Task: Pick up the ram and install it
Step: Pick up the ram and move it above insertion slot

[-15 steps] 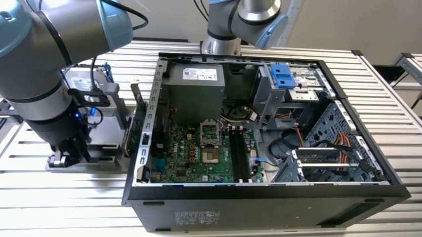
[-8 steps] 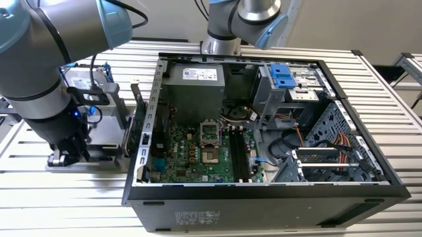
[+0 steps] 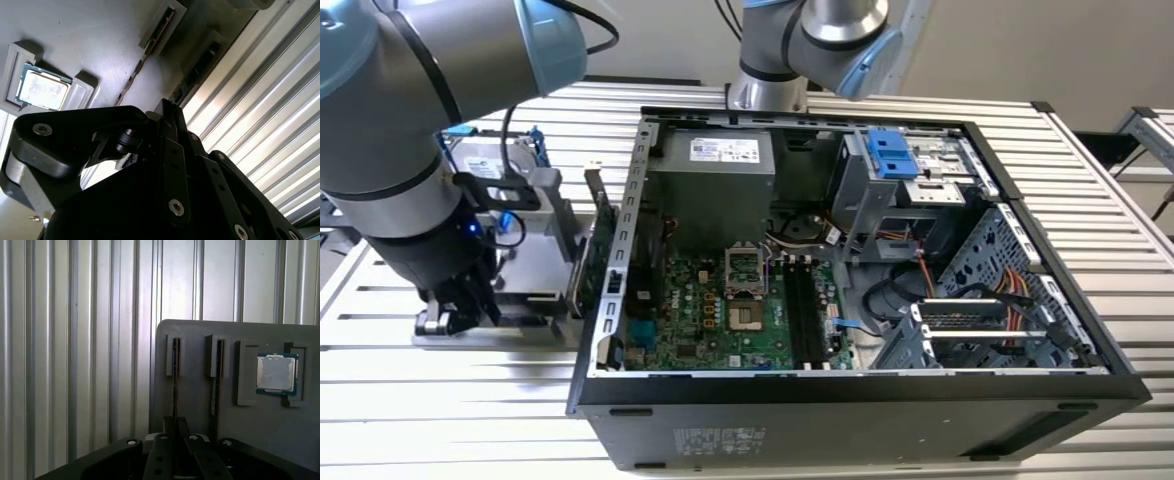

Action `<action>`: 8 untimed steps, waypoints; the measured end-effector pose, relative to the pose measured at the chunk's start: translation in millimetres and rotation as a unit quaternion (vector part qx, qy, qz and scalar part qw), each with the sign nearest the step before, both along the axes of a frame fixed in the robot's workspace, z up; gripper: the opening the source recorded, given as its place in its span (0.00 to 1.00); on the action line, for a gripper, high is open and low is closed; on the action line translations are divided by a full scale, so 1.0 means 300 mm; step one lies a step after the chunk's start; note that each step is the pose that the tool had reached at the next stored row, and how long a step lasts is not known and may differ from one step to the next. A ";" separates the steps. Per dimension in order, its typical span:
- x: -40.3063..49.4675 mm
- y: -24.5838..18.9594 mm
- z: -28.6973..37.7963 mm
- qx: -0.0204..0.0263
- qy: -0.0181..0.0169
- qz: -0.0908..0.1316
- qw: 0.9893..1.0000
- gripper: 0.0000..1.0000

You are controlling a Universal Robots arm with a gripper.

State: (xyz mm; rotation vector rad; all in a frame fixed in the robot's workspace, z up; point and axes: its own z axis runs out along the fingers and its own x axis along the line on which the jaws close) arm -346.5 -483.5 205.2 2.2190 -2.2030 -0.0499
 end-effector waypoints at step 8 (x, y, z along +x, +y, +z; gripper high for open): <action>0.000 0.000 0.018 0.000 0.000 0.000 1.000 0.00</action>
